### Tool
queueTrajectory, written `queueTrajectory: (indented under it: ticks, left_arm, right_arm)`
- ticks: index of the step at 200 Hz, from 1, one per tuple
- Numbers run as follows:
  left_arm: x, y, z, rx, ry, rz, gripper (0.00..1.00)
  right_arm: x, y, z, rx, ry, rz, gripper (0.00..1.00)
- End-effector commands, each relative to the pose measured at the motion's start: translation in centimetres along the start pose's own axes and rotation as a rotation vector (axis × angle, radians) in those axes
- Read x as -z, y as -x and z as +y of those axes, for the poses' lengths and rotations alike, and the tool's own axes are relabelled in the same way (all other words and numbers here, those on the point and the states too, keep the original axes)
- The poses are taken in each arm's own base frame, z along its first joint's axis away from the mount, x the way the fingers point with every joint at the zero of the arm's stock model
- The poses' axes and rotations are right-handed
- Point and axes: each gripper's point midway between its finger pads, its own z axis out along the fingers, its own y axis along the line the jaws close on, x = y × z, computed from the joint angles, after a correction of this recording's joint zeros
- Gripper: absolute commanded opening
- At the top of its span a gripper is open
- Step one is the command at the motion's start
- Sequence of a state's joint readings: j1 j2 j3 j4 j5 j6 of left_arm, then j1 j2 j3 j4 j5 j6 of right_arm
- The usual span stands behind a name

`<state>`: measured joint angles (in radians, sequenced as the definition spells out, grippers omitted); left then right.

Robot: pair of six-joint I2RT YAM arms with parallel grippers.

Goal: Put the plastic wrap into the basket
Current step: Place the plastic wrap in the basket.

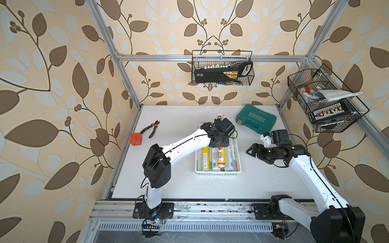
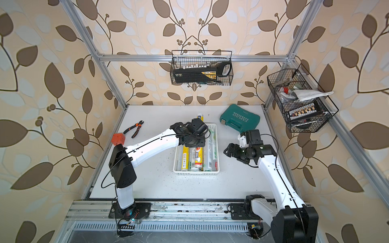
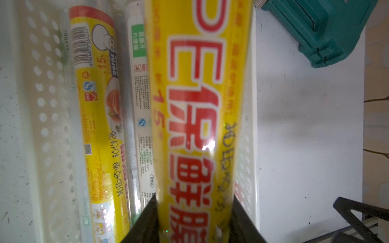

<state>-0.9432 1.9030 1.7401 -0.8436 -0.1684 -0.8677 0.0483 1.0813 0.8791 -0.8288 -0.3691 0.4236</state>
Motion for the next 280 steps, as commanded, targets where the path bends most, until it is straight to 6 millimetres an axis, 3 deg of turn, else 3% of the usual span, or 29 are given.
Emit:
queueTrajectory:
  ticks: [1, 60, 186, 233, 280]
  left_arm:
    - [0.8, 0.7, -1.6, 0.009, -0.049, -0.017, 0.40]
    - [-1.2, -1.8, -1.3, 0.014, -0.018, 0.029, 0.41]
    - [-3.9, -2.8, 0.1, 0.045, 0.062, 0.051, 0.48]
    - [-3.5, -2.3, 0.3, 0.037, 0.087, 0.038, 0.57]
    - [-1.4, -1.7, 0.0, 0.019, 0.084, -0.004, 0.55]
  right_arm:
    - [0.9, 0.4, 0.3, 0.026, -0.009, -0.022, 0.84]
    - [0.9, 0.4, 0.3, 0.024, -0.009, -0.021, 0.84]
    - [0.5, -0.1, -0.1, 0.016, -0.012, -0.012, 0.84]
    - [0.5, 0.0, -0.1, 0.017, -0.014, -0.012, 0.84]
    - [0.4, 0.0, -0.2, 0.013, -0.014, -0.008, 0.84]
